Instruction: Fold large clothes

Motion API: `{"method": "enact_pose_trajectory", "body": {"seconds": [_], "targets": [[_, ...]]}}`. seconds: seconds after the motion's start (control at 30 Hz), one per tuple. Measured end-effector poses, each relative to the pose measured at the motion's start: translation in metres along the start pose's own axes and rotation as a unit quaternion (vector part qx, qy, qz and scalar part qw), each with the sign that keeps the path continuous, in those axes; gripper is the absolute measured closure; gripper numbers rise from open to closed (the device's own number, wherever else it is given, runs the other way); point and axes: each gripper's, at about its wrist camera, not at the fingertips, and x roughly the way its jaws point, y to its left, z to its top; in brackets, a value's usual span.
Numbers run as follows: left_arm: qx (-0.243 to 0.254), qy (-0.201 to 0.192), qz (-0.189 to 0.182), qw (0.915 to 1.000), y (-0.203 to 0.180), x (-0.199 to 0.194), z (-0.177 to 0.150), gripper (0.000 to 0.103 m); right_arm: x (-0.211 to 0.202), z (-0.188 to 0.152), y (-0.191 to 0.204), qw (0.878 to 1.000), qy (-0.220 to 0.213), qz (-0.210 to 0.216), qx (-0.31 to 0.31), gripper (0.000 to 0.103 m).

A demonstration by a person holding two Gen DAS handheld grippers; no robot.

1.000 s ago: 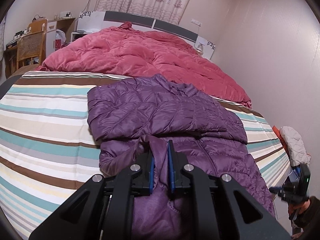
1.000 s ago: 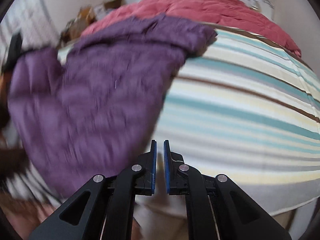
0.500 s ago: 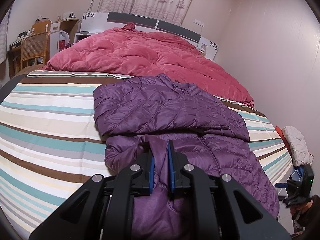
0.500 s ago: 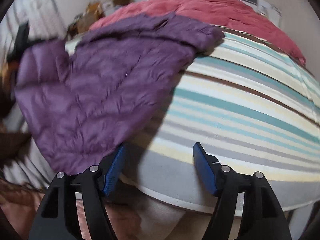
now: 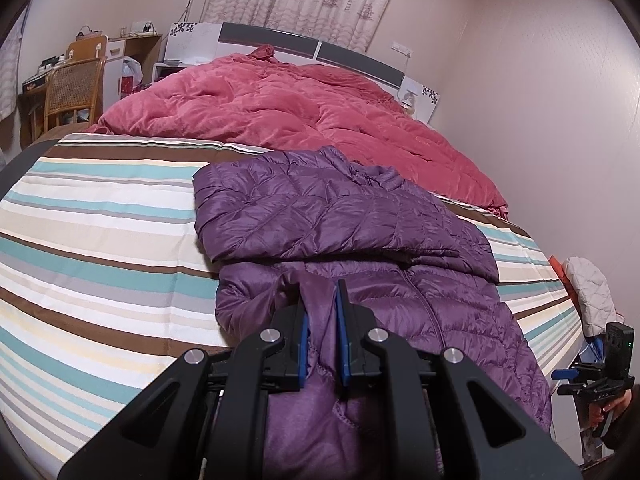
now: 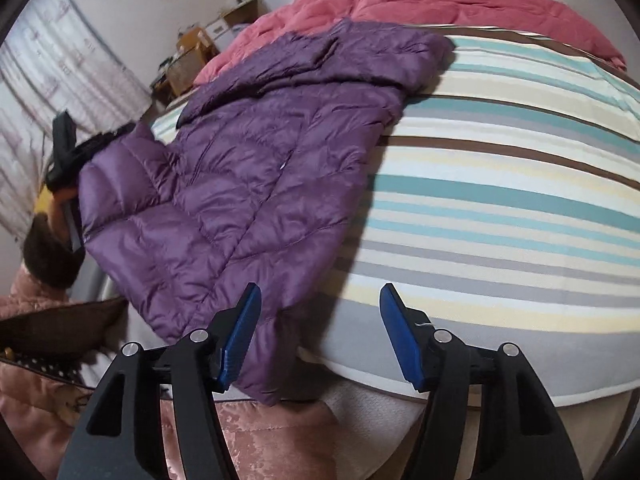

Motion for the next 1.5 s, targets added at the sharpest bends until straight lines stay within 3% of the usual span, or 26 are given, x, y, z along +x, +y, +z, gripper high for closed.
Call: {"method": "enact_pose_trajectory", "body": {"seconds": [0.03,0.1,0.13,0.17,0.27,0.57,0.8,1.03,1.13,1.23,1.4,1.5], "targets": [[0.0,-0.001,0.0,1.0,0.0,-0.001,0.0,0.092,0.004,0.0,0.001,1.0,0.008,0.001,-0.001,0.042],[-0.001,-0.002,0.001,1.0,0.0,-0.001,-0.001,0.092,0.021,0.0,0.005,0.999,0.036,0.005,0.0,0.063],[-0.003,-0.003,-0.001,1.0,0.0,-0.001,-0.002,0.092,0.031,-0.001,0.007,0.999,0.049,0.016,0.007,0.069],[-0.004,-0.003,-0.001,1.0,0.0,-0.002,-0.002,0.092,0.037,-0.002,0.009,0.998,0.056,0.028,0.011,0.085],[-0.005,0.0,-0.004,1.0,0.002,-0.004,-0.001,0.092,0.036,0.005,0.019,0.998,0.042,0.048,0.002,0.096],[-0.009,0.002,-0.007,0.9999,0.003,0.009,0.02,0.092,0.0,0.077,0.016,0.996,-0.063,0.06,0.021,0.096],[-0.036,0.013,-0.011,0.9992,0.008,0.035,0.045,0.092,0.005,0.145,0.001,0.993,-0.095,0.057,0.038,0.099],[-0.073,0.039,-0.011,0.9965,0.025,0.081,0.075,0.092,0.025,0.212,-0.045,0.982,-0.125,0.071,0.122,0.103],[-0.09,0.055,-0.008,0.9943,0.032,0.107,0.085,0.092,0.036,0.236,-0.063,0.979,-0.134,0.057,0.146,0.103],[-0.107,0.065,-0.007,0.9921,0.037,0.127,0.091,0.092,0.046,0.251,-0.074,0.978,-0.138,0.041,0.153,0.103],[-0.139,0.065,0.034,0.9875,0.056,0.16,0.102,0.098,0.068,0.261,-0.093,0.973,-0.147,0.013,0.175,0.103],[-0.131,0.067,0.057,0.9875,0.06,0.172,0.106,0.098,0.07,0.257,-0.107,0.966,-0.168,-0.008,0.198,0.102]]}}
